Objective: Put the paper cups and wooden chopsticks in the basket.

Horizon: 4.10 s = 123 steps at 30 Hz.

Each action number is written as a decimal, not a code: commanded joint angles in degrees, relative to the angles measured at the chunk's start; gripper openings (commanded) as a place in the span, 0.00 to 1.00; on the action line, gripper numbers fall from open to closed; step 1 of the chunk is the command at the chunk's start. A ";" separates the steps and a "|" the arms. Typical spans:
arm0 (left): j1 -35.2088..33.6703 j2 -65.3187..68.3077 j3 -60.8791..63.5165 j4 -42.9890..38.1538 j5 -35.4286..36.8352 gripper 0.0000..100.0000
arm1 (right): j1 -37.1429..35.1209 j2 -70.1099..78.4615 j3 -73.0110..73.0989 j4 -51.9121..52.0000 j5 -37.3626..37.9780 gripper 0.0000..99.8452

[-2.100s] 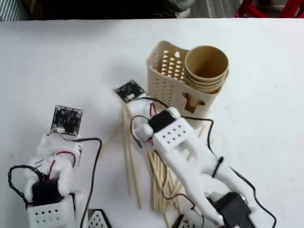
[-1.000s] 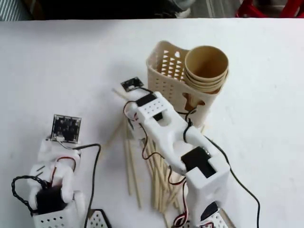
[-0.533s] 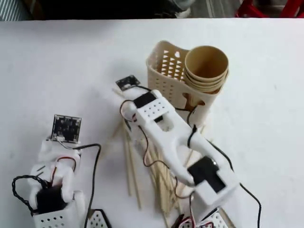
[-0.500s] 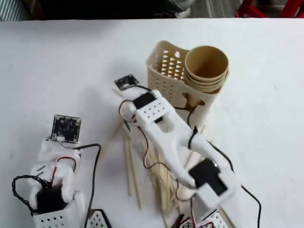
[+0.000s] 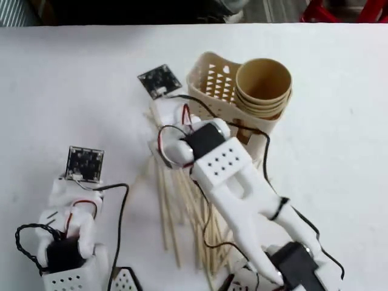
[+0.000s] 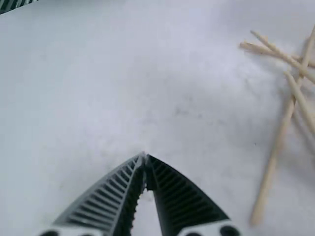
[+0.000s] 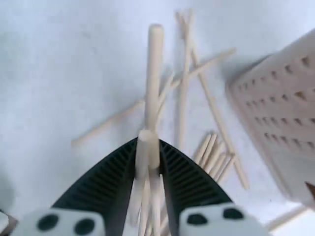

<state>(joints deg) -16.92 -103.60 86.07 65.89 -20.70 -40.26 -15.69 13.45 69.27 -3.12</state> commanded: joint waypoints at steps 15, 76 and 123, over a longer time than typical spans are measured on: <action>-0.48 -0.66 -0.35 -0.97 -0.53 0.02 | 0.40 -22.20 -1.23 -13.93 -0.18 0.02; -0.48 -0.66 0.53 -1.41 -0.70 0.02 | -0.48 2.51 4.13 -1.36 9.14 0.13; -0.48 -0.66 0.70 -1.41 -0.79 0.02 | 6.37 1.98 -4.48 -3.12 14.33 0.02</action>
<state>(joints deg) -16.92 -103.60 87.03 65.89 -20.97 -34.81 -4.44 10.81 65.67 11.03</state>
